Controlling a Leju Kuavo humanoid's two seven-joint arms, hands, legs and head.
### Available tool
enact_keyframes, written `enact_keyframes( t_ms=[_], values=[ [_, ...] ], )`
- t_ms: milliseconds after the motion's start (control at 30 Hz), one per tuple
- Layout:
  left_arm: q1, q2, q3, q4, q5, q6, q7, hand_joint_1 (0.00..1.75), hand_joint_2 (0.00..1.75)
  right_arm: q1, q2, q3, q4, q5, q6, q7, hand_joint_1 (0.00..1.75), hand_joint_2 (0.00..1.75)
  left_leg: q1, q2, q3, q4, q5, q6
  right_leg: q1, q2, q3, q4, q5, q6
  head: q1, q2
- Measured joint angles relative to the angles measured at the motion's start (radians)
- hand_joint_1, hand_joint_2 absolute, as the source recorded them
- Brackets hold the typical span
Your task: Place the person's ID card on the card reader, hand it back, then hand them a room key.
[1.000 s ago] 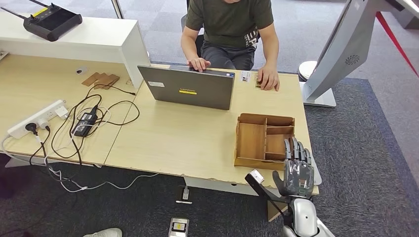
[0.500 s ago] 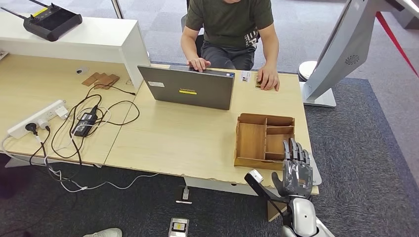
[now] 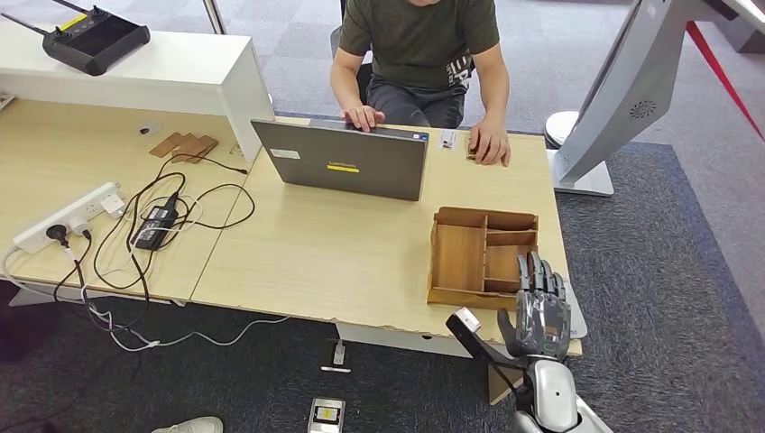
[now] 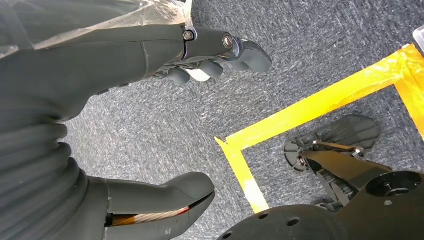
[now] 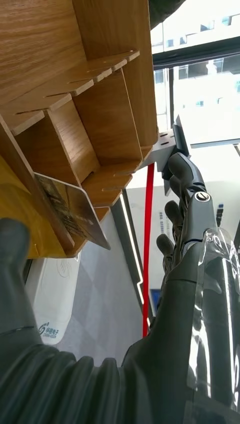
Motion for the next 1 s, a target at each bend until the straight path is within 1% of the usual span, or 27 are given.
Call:
enact_keyframes(
  t_ms=[300, 733, 1000],
  values=[
    [0.000, 0.000, 0.000, 0.000, 0.003, 0.004, 0.000, 0.00, 1.75, -0.009, -0.002, 0.016, 0.000, -0.023, 0.001, 0.006, 1.75, 1.75, 0.000, 0.000, 0.000, 0.000, 0.000, 0.000, 0.000, 0.000, 0.000, 0.000, 0.000, 0.000, 0.000, 0.000],
    [0.002, 0.000, -0.005, -0.004, 0.014, 0.007, 0.000, 0.00, 1.75, -0.046, -0.012, 0.040, 0.001, -0.121, 0.036, 0.024, 1.75, 1.75, 0.000, 0.000, 0.000, 0.000, 0.000, 0.000, 0.000, 0.000, 0.000, 0.000, 0.000, 0.000, 0.000, 0.000],
    [0.003, 0.000, -0.013, -0.006, 0.018, 0.008, 0.000, 0.00, 1.75, -0.056, -0.016, 0.060, 0.000, -0.151, 0.040, 0.034, 1.75, 1.75, 0.000, 0.000, 0.001, 0.000, 0.000, 0.000, 0.000, 0.000, 0.001, 0.000, 0.000, 0.000, 0.000, 0.000]
  ],
)
